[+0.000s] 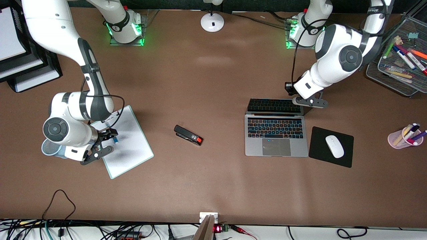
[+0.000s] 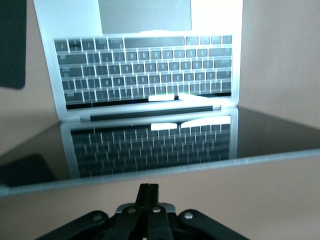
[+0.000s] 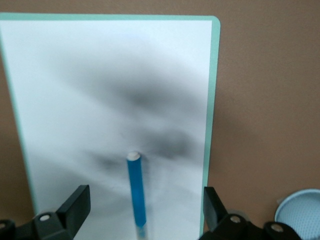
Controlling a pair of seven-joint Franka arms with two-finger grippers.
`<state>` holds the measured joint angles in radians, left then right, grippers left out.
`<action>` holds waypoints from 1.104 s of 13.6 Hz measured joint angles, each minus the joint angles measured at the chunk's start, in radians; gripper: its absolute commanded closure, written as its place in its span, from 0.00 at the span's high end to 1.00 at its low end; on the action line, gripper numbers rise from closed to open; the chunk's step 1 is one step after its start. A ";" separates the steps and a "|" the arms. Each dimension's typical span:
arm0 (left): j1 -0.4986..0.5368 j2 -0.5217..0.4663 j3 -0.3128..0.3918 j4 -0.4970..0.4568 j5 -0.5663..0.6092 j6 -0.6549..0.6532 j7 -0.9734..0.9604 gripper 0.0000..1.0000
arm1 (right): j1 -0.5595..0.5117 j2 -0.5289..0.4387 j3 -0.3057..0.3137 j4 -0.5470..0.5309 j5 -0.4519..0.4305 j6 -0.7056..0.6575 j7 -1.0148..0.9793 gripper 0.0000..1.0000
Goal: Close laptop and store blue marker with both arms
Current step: 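Push the laptop lid down with the left gripper while the right gripper lowers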
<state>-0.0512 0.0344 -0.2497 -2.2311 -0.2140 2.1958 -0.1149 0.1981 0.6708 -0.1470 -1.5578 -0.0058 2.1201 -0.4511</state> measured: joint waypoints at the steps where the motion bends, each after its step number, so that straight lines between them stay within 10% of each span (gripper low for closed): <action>1: 0.000 0.011 0.000 -0.002 0.000 0.051 0.000 0.00 | -0.005 0.010 0.000 -0.006 0.010 0.021 -0.008 0.96; 6: -0.001 0.094 -0.003 0.009 0.001 0.270 0.001 0.00 | -0.006 0.019 0.002 -0.050 0.016 0.083 -0.071 0.69; 15: 0.004 0.345 0.003 0.241 0.058 0.339 0.003 0.00 | 0.001 0.030 0.013 -0.095 0.018 0.084 -0.081 0.61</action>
<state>-0.0475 0.3793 -0.2471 -1.9905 -0.1558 2.5348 -0.1115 0.1989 0.7004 -0.1337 -1.6532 0.0119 2.2041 -0.5321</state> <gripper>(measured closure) 0.991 0.308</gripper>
